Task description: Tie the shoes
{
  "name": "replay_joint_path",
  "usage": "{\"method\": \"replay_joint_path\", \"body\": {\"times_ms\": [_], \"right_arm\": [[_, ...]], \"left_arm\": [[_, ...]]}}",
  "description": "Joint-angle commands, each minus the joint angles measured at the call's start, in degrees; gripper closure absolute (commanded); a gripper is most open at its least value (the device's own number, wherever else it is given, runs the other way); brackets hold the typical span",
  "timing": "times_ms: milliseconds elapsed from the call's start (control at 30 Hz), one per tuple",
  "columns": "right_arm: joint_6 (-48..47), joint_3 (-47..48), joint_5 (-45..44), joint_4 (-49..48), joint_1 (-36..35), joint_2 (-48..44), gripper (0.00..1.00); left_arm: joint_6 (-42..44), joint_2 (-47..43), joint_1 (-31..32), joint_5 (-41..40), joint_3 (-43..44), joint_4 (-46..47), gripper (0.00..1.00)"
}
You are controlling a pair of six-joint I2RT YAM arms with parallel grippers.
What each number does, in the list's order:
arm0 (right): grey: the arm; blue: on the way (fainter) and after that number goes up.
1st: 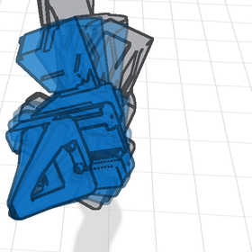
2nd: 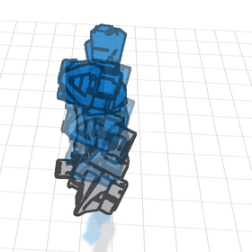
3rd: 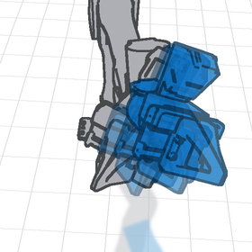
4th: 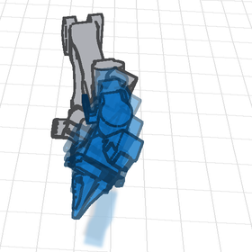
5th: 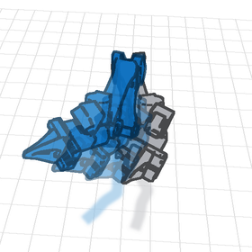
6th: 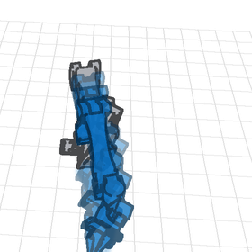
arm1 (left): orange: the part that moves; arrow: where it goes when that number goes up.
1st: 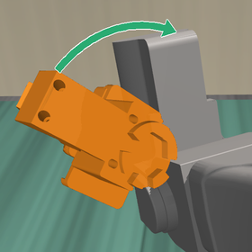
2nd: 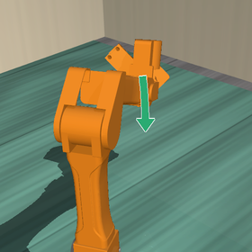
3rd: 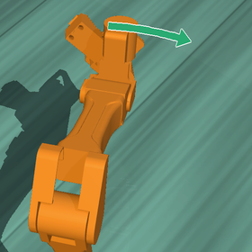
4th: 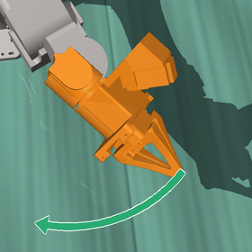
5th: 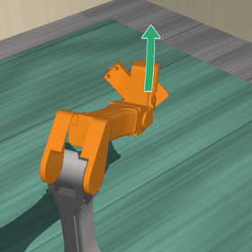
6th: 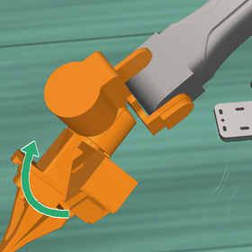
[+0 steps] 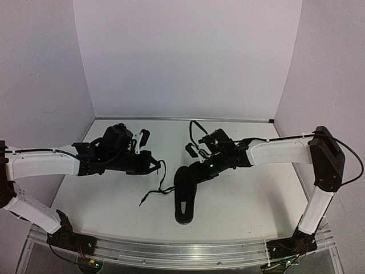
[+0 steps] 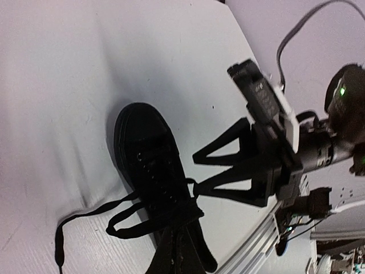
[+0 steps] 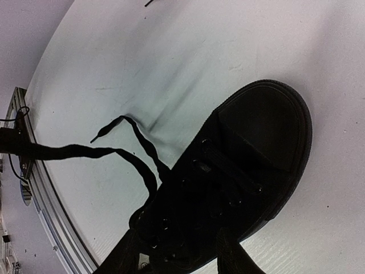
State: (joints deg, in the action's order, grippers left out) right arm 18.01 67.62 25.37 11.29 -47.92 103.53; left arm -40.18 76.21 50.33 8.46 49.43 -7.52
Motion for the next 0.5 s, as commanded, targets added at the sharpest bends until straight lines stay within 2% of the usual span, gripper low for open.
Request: {"method": "replay_joint_path", "body": {"times_ms": [0,233,367,467], "right_arm": [[-2.06,-0.07,1.61,0.08,0.08,2.75,0.57],[-2.83,-0.42,1.93,0.3,0.04,3.37,0.6],[-3.51,-0.48,2.28,0.64,0.02,3.1,0.75],[-4.62,-1.01,3.17,0.33,0.06,1.65,0.9]], "left_arm": [[-10.84,3.21,0.3,-5.1,4.66,3.59,1.0],[-15.4,8.96,0.3,-5.74,7.79,4.3,1.0],[-17.61,11.17,0.31,-5.85,8.4,5.62,1.0],[-20.24,13.02,0.3,-5.96,8.78,6.63,1.0]]}}
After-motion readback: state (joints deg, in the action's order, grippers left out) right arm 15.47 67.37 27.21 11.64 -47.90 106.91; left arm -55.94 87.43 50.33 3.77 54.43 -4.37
